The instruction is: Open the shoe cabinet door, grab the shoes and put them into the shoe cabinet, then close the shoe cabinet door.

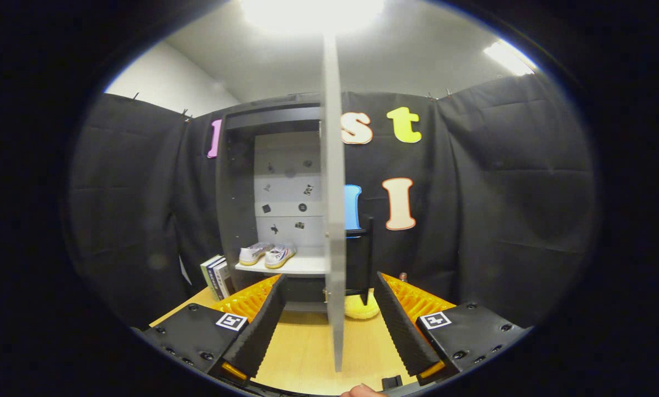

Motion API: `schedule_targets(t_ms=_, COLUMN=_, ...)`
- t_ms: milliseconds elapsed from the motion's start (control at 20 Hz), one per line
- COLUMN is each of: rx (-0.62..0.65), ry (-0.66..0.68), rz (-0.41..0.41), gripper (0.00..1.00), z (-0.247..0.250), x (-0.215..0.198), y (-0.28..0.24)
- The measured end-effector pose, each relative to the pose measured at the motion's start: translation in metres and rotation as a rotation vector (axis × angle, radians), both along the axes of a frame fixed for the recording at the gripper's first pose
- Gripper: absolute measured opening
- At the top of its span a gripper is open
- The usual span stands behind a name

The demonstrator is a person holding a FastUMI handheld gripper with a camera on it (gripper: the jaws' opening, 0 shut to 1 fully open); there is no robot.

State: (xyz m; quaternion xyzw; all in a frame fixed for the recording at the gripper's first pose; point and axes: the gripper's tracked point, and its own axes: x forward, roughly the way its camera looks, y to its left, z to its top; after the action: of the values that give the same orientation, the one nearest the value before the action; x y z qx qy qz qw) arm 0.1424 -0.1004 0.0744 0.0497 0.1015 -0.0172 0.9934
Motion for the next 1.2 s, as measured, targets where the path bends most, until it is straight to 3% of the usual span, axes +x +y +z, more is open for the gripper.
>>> schedule_targets(t_ms=400, rx=0.128, ry=0.034, rz=-0.243, gripper=0.97, z=-0.043, x=0.044, y=-0.078)
schedule_targets(t_ms=550, rx=0.172, ry=0.084, rz=-0.235, gripper=0.98, z=-0.064, x=0.053, y=-0.073)
schedule_targets(t_ms=800, rx=0.216, ry=0.053, rz=-0.162, gripper=0.89, z=-0.069, x=0.058, y=-0.048)
schedule_targets(t_ms=1200, rx=0.142, ry=0.082, rz=0.004, gripper=0.89, z=-0.063, x=0.058, y=0.013)
